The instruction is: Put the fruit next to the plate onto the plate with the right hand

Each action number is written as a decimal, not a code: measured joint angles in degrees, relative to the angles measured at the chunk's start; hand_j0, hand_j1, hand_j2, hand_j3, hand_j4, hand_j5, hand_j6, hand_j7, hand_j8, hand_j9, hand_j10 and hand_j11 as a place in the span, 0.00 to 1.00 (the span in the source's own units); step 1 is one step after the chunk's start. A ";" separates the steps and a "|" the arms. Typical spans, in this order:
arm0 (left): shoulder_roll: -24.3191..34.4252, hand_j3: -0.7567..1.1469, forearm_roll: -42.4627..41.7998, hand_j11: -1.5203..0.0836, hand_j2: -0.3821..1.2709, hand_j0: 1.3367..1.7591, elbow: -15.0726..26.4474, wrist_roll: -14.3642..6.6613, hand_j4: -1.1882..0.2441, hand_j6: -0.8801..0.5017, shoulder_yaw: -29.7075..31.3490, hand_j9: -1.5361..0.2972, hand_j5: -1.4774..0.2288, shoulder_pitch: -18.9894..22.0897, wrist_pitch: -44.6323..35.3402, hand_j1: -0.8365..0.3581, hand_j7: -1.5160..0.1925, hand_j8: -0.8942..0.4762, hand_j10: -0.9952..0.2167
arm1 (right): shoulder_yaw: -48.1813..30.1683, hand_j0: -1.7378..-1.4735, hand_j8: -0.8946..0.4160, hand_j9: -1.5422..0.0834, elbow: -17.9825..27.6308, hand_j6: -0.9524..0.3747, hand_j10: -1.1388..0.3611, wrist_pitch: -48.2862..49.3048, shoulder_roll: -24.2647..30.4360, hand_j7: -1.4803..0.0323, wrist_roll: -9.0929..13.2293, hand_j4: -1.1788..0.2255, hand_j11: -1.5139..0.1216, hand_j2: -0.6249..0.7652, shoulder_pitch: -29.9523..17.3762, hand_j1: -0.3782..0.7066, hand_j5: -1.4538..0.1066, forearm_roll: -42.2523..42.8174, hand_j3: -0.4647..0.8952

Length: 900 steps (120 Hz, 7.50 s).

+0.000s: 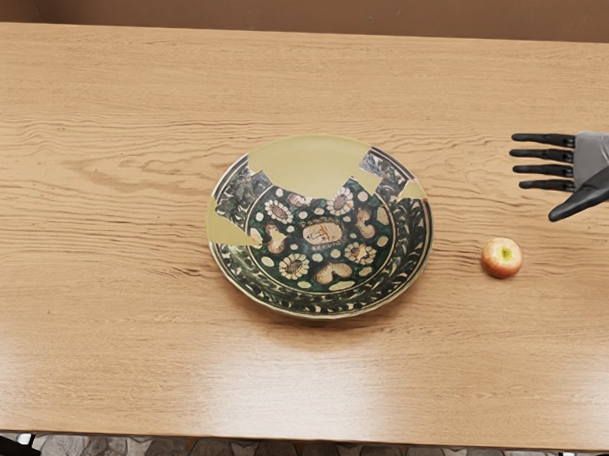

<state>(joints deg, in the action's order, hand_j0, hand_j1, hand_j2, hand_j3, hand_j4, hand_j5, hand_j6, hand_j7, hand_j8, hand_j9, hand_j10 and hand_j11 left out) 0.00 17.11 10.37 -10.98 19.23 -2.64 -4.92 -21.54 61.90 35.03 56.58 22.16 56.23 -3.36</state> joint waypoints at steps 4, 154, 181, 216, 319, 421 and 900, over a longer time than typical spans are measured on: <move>0.00 0.40 0.01 0.75 0.26 0.76 0.00 0.00 0.66 0.46 0.00 0.67 0.68 0.00 0.00 0.75 0.70 0.47 0.62 | -0.21 0.30 0.66 0.92 0.16 0.69 0.74 0.00 -0.30 0.95 0.53 0.82 0.90 0.44 0.13 0.06 0.90 0.08 0.34; 0.00 0.40 0.04 0.75 0.26 0.76 0.00 0.00 0.66 0.46 0.00 0.67 0.68 0.00 0.00 0.75 0.70 0.48 0.62 | -2.68 0.30 0.51 0.77 34.27 0.54 0.61 -43.72 -4.22 0.79 9.43 0.68 0.75 0.42 -11.06 0.27 0.75 56.11 0.34; 0.00 0.40 0.03 0.75 0.26 0.76 0.00 0.00 0.66 0.46 0.00 0.67 0.68 0.00 0.00 0.75 0.70 0.48 0.62 | -2.39 0.30 0.47 0.73 33.85 0.51 0.57 -44.12 -5.36 0.74 9.38 0.64 0.71 0.41 -12.21 0.33 0.70 57.46 0.34; 0.00 0.40 0.02 0.75 0.26 0.76 0.00 0.00 0.66 0.46 0.01 0.67 0.68 0.00 0.00 0.75 0.70 0.48 0.62 | -2.34 0.30 0.40 0.66 31.66 0.44 0.51 -45.12 -6.03 0.66 9.39 0.58 0.64 0.40 -13.09 0.43 0.63 58.10 0.34; 0.00 0.40 0.04 0.75 0.26 0.76 0.00 0.00 0.66 0.46 0.00 0.67 0.68 0.00 0.00 0.75 0.70 0.48 0.62 | -2.62 0.31 0.40 0.54 31.34 0.33 0.49 -48.25 -7.89 0.54 9.30 0.47 0.52 0.47 -15.41 0.58 0.51 58.49 0.34; 0.00 0.40 0.04 0.75 0.26 0.76 0.00 0.00 0.66 0.46 0.01 0.67 0.68 0.00 0.00 0.75 0.70 0.48 0.62 | -6.86 0.30 0.37 0.52 32.09 0.32 0.45 -46.38 -7.91 0.52 9.68 0.47 0.50 0.52 -11.67 0.55 0.48 53.83 0.34; 0.00 0.40 0.03 0.75 0.26 0.76 0.29 0.00 0.66 0.46 0.01 0.67 0.68 0.77 0.00 0.75 0.70 0.48 0.62 | -25.45 0.30 0.64 0.91 22.74 0.68 0.73 -4.74 -9.57 0.94 9.20 0.80 0.89 0.44 -5.04 0.08 0.89 25.13 0.34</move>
<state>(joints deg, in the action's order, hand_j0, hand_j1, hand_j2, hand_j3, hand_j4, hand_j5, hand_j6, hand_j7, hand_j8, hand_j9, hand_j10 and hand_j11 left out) 0.00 17.14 10.66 -10.98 19.24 -1.87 -4.92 -46.99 84.64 30.29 47.00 31.36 51.19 21.78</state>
